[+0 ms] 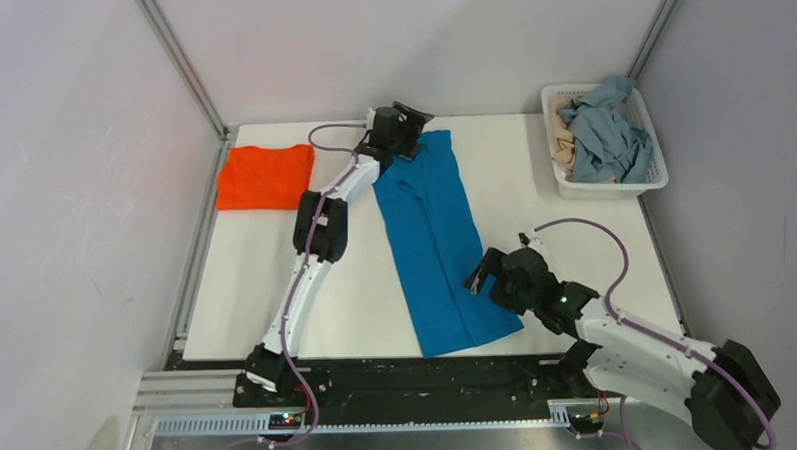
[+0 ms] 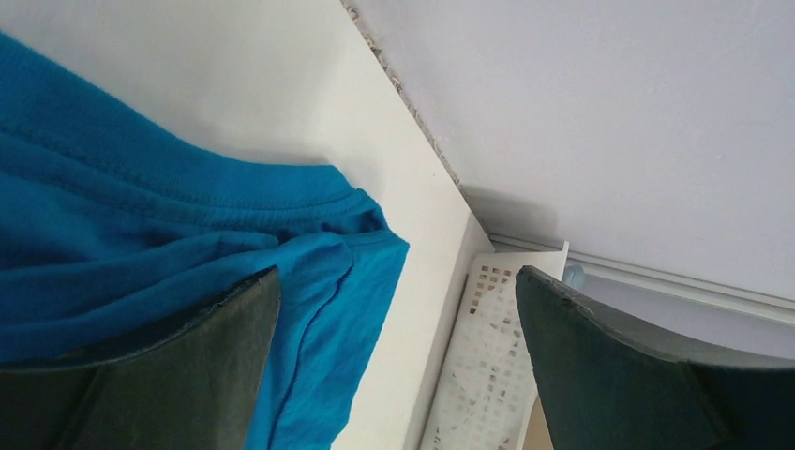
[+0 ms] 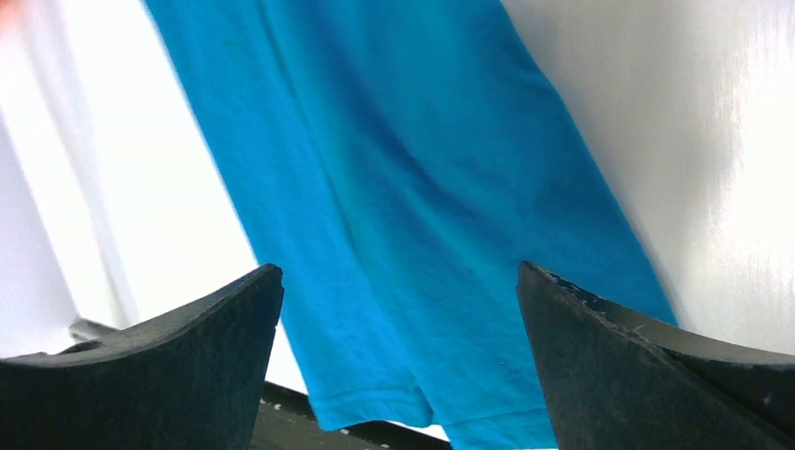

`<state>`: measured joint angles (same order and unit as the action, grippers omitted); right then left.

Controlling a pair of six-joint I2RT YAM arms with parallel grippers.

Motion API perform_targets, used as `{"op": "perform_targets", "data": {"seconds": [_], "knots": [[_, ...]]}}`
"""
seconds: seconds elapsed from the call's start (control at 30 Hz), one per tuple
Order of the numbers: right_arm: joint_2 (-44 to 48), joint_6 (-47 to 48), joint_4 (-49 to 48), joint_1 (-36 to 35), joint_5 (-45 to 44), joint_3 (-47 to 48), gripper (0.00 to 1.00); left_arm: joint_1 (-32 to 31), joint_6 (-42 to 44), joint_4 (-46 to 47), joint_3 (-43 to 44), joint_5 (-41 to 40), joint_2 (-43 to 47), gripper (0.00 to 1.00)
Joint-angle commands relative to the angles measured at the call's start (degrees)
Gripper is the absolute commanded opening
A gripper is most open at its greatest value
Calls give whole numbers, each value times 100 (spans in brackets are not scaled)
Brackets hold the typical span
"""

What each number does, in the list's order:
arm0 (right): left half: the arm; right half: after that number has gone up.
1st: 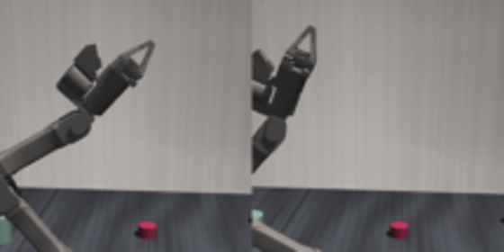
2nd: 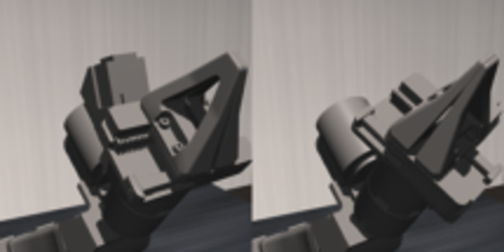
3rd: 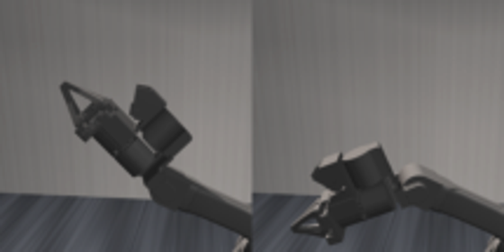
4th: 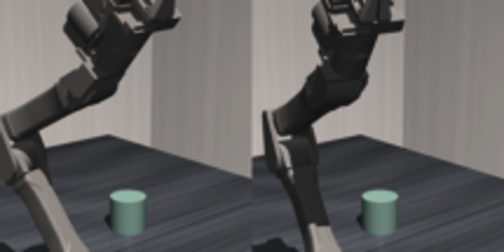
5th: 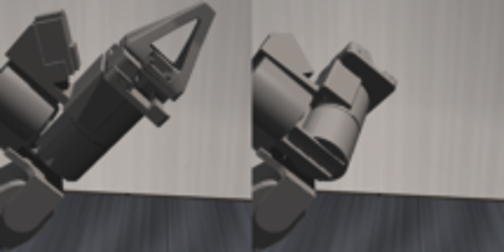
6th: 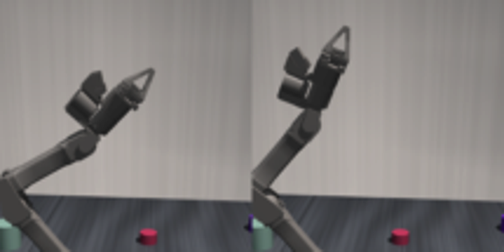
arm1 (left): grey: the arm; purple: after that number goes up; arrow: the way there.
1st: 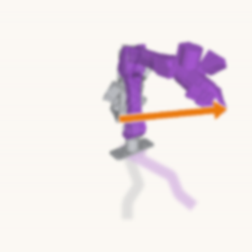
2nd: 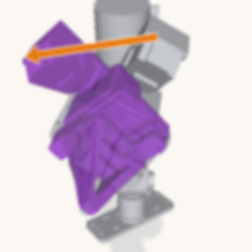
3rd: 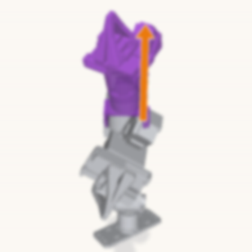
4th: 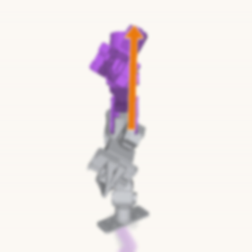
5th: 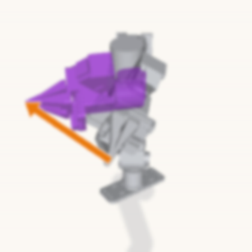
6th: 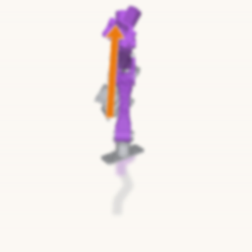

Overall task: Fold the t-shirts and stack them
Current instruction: Rotate the tshirt 85 degree, then grab the bottom of the folded rectangular tshirt with both arms

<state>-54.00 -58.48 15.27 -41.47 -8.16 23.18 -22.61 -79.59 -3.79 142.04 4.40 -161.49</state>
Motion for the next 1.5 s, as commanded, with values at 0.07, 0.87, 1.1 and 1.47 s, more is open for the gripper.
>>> {"op": "perform_targets", "data": {"seconds": [0.07, 0.87, 1.1, 1.47], "knots": [[1467, 701, -100, -2, -339, -22, 99, 18, 719, 345, 121, 523, 483, 100], [1253, 1492, 2632, 2017, 1133, 595, 99, -5612, 4883, -1643, -9563, -3187, 9375, 100], [1727, 783, 3160, 1305, 325, 571, 99, -6736, 4213, -2319, -9157, -4091, 7863, 84], [1551, 320, 3100, 806, -176, 517, 99, -6755, 4642, -2400, -8751, -3982, 6725, 72]]}}
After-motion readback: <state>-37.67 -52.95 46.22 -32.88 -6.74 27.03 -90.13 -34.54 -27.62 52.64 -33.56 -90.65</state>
